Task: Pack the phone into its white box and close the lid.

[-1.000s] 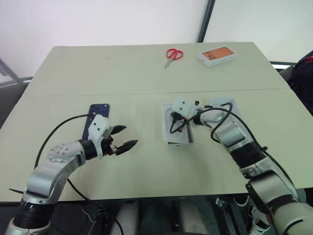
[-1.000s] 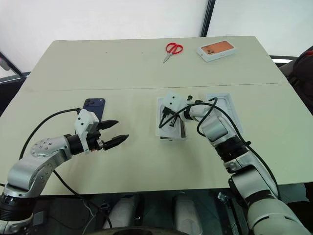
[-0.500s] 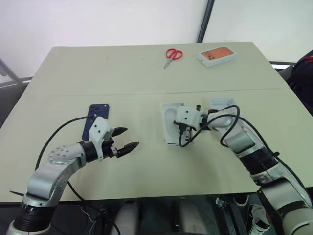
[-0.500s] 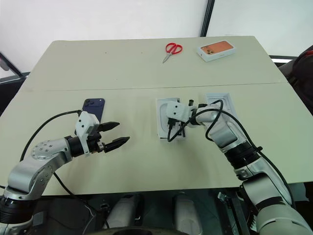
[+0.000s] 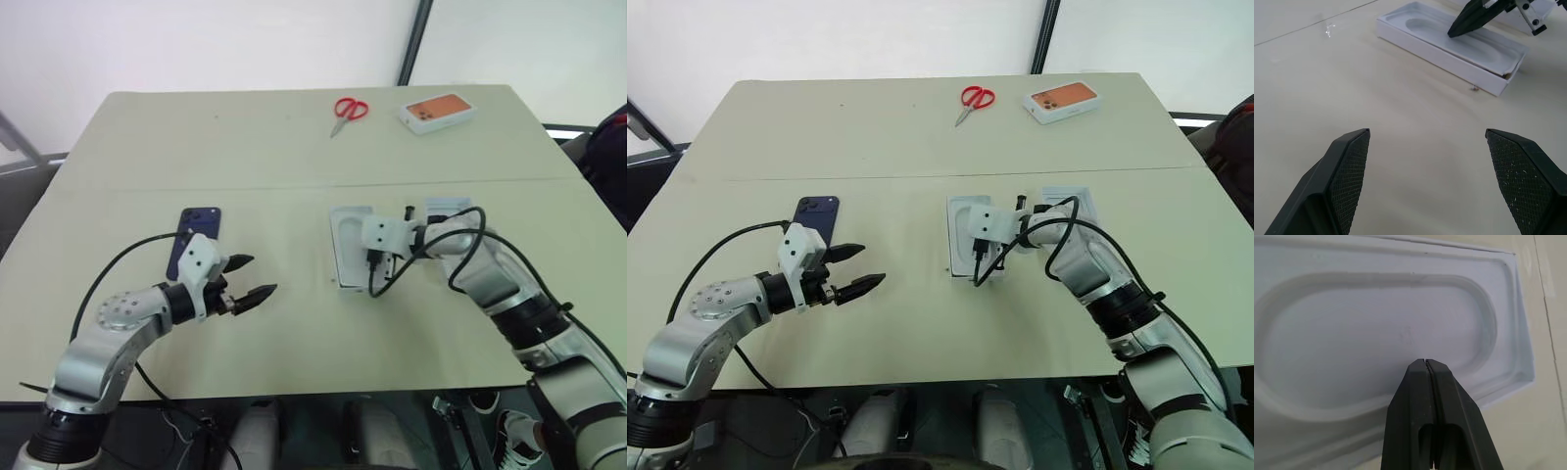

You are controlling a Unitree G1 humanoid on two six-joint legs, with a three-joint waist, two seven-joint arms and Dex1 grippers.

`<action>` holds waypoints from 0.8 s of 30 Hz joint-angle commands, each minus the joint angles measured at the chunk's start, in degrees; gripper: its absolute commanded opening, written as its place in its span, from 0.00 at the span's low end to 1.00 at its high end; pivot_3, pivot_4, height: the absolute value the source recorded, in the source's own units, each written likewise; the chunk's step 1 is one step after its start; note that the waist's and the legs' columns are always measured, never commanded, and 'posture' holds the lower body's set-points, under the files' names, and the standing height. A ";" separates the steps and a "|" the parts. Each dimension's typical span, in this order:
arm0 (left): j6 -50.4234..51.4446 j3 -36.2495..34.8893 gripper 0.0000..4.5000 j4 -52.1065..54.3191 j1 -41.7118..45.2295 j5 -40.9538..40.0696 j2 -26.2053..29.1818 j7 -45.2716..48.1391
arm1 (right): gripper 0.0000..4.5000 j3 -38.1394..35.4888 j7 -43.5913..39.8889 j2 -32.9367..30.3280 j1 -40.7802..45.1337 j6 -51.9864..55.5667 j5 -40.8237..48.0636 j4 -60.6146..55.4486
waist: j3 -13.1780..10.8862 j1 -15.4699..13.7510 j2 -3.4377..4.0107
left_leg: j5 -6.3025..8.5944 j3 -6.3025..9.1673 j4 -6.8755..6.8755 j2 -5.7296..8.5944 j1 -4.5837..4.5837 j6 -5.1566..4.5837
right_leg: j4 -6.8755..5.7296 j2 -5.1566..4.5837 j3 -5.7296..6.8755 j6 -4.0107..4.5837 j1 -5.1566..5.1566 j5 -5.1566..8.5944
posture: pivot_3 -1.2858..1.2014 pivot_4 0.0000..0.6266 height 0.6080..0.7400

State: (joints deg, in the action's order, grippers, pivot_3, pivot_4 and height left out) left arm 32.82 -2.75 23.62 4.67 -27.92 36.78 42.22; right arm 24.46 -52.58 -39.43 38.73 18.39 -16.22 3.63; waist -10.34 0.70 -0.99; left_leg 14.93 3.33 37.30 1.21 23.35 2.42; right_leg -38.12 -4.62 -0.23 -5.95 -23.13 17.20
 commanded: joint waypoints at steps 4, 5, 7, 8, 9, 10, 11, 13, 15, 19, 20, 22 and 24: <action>-1.22 -0.43 0.89 0.61 0.17 0.54 -0.51 -0.22 | 0.00 -0.67 -1.29 -0.67 -0.46 -1.26 -1.97 -2.70 | 0.00 0.06 0.00 | 0.00 0.00 -0.01 -0.01 0.00 0.00 | 0.00 0.01 0.00 0.00 0.00 0.00 | 0.52 0.24 1.00; -1.19 -0.42 0.89 0.59 0.18 0.63 -0.58 -0.25 | 0.00 -0.89 -1.15 -0.39 -0.46 -1.45 -1.98 -2.83 | 0.00 0.06 0.00 | 0.00 0.00 -0.01 -0.01 0.00 0.00 | 0.00 0.01 0.00 0.00 0.00 0.00 | 0.52 0.24 1.00; -1.08 -0.43 0.89 0.59 0.21 0.75 -0.71 -0.31 | 0.00 -1.50 -0.68 0.43 -0.30 -1.33 -1.63 -3.09 | 0.00 0.06 0.00 | 0.00 0.00 0.00 -0.01 0.00 0.00 | 0.00 0.01 0.00 0.00 0.00 0.00 | 0.52 0.24 1.00; -1.03 -0.45 0.89 0.61 0.21 0.79 -0.76 -0.33 | 0.00 -1.89 -0.46 0.97 -0.14 -0.93 -1.28 -3.21 | 0.00 0.06 0.00 | 0.00 0.00 0.00 -0.01 0.00 0.00 | 0.00 0.01 0.00 0.00 0.00 0.00 | 0.52 0.24 1.00; -0.99 -0.47 0.89 0.64 0.20 0.83 -0.82 -0.34 | 0.00 -2.31 -0.36 1.63 0.09 -0.48 -0.72 -3.44 | 0.00 0.07 0.00 | 0.00 0.00 -0.01 -0.01 0.00 0.00 | 0.00 0.01 0.00 0.00 0.00 0.00 | 0.52 0.24 1.00; -0.97 -0.48 0.89 0.66 0.18 0.88 -0.89 -0.34 | 0.00 -2.69 -0.35 2.25 0.25 -0.02 -0.20 -3.65 | 0.00 0.12 0.00 | 0.00 0.01 -0.01 -0.01 0.00 0.00 | 0.00 0.01 0.00 0.00 -0.01 0.00 | 0.52 0.24 1.00; -0.95 -0.49 0.89 0.69 0.15 0.93 -0.95 -0.33 | 0.00 -2.99 -0.33 2.83 0.38 0.36 0.22 -3.80 | 0.00 0.17 0.00 | 0.00 0.00 -0.01 -0.02 0.00 0.00 | -0.01 0.02 0.00 0.00 -0.01 0.00 | 0.52 0.24 1.00; -0.94 -0.45 0.89 0.76 0.09 1.00 -1.13 -0.38 | 0.00 -3.23 0.31 4.16 0.66 0.99 0.45 -3.27 | 0.00 0.16 0.00 | 0.00 0.00 -0.02 -0.03 0.00 0.00 | -0.01 0.03 0.00 0.00 -0.02 0.00 | 0.52 0.24 1.00; -0.91 -0.35 0.89 0.84 0.06 1.06 -1.31 -0.46 | 0.00 -2.85 1.20 5.19 0.74 0.66 -0.09 -1.86 | 0.00 0.11 0.00 | 0.00 0.01 -0.01 -0.03 0.00 0.00 | -0.01 0.03 0.00 0.00 -0.02 0.00 | 0.52 0.24 1.00; -0.74 -0.53 0.89 0.96 0.08 0.96 -1.48 -0.68 | 0.00 -1.50 1.41 6.32 -0.16 -0.15 -0.67 -0.12 | 0.00 0.04 0.00 | 0.00 0.01 0.00 -0.01 0.00 0.00 | -0.01 0.01 0.00 0.00 -0.01 0.00 | 0.52 0.24 1.00; -0.69 -0.63 0.89 0.99 0.08 0.92 -1.46 -0.74 | 0.00 -1.23 1.08 6.22 -0.39 -0.37 -0.72 -0.20 | 0.00 0.04 0.00 | 0.00 0.01 0.00 -0.01 0.00 0.01 | -0.01 0.01 0.00 0.00 -0.01 0.00 | 0.52 0.24 1.00; -0.63 -0.89 0.89 1.10 -0.10 0.83 -1.34 -0.83 | 0.00 -0.88 -0.17 5.77 -1.14 -0.60 -0.23 -1.34 | 0.00 0.08 0.00 | 0.00 0.00 0.00 0.00 0.00 0.00 | -0.01 0.00 0.00 0.00 -0.01 0.00 | 0.52 0.24 1.00; -0.59 -1.17 0.89 1.20 -0.34 0.74 -1.16 -0.84 | 0.00 -0.70 -1.87 5.22 -2.20 -0.53 0.62 -3.33 | 0.00 0.08 0.00 | 0.00 0.01 -0.01 -0.01 0.00 0.00 | -0.01 0.01 0.00 0.00 -0.01 0.00 | 0.52 0.24 1.00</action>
State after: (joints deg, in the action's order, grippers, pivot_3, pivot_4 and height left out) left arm 32.84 -2.84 23.57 4.63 -26.75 35.44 41.37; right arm 23.80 -52.94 -33.82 37.30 18.28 -16.52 2.90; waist -10.34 0.78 -0.99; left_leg 14.93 3.34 37.29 1.19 23.34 2.42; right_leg -38.13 -4.60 -0.23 -5.95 -23.14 17.20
